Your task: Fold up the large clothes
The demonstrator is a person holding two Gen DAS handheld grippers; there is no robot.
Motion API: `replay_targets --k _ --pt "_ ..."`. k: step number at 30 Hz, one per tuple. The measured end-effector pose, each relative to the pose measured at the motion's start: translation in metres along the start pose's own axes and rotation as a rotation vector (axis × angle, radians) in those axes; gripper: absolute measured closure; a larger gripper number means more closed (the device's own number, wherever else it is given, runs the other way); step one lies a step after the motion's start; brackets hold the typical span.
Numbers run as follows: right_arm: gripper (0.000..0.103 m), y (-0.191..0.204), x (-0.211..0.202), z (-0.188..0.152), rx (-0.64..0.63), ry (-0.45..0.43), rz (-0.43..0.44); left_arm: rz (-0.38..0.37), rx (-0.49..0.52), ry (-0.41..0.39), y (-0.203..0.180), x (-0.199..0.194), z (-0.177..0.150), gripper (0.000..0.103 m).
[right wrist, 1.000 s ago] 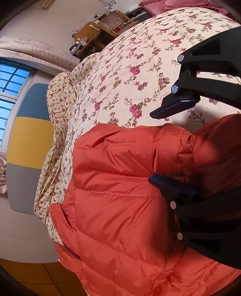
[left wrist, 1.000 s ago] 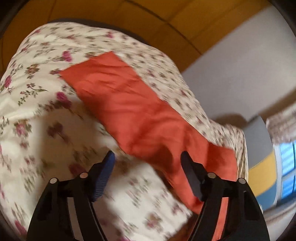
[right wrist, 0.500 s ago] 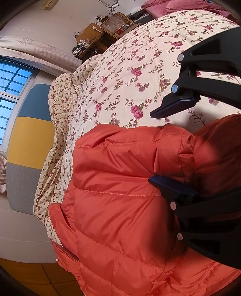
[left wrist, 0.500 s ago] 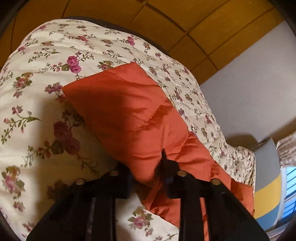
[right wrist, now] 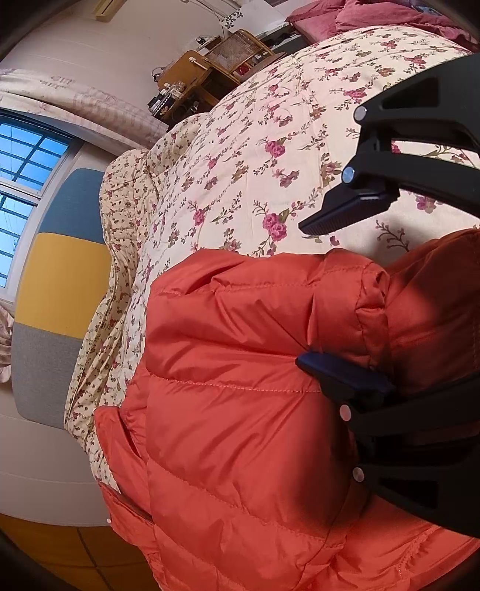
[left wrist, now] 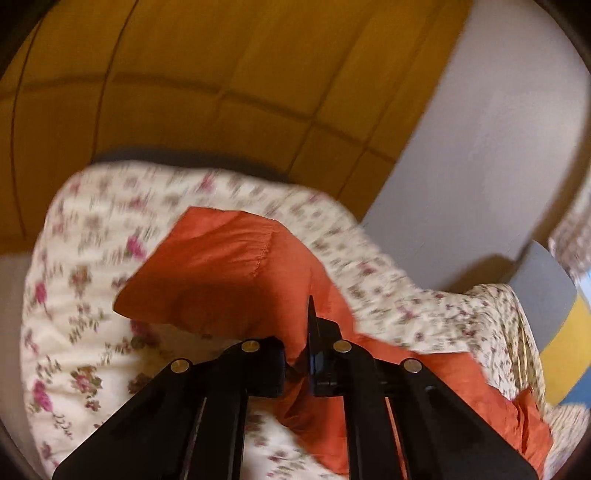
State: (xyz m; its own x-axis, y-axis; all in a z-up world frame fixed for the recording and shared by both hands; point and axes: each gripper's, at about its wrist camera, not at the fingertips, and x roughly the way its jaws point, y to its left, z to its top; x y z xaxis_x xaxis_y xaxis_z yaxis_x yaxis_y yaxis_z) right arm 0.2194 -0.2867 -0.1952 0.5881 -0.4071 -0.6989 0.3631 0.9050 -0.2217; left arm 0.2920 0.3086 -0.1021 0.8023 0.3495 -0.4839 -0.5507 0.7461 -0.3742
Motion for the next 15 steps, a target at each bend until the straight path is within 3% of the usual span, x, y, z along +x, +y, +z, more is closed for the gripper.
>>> replay_targets --k 6,15 --pt "0.036 -0.001 0.000 0.000 0.007 0.001 0.004 -0.157 0.165 -0.101 -0.062 -0.047 -0.009 0.095" --pt "0.034 -0.005 0.000 0.001 0.019 0.003 0.010 -0.281 0.334 -0.109 -0.128 -0.091 -0.049 0.095"
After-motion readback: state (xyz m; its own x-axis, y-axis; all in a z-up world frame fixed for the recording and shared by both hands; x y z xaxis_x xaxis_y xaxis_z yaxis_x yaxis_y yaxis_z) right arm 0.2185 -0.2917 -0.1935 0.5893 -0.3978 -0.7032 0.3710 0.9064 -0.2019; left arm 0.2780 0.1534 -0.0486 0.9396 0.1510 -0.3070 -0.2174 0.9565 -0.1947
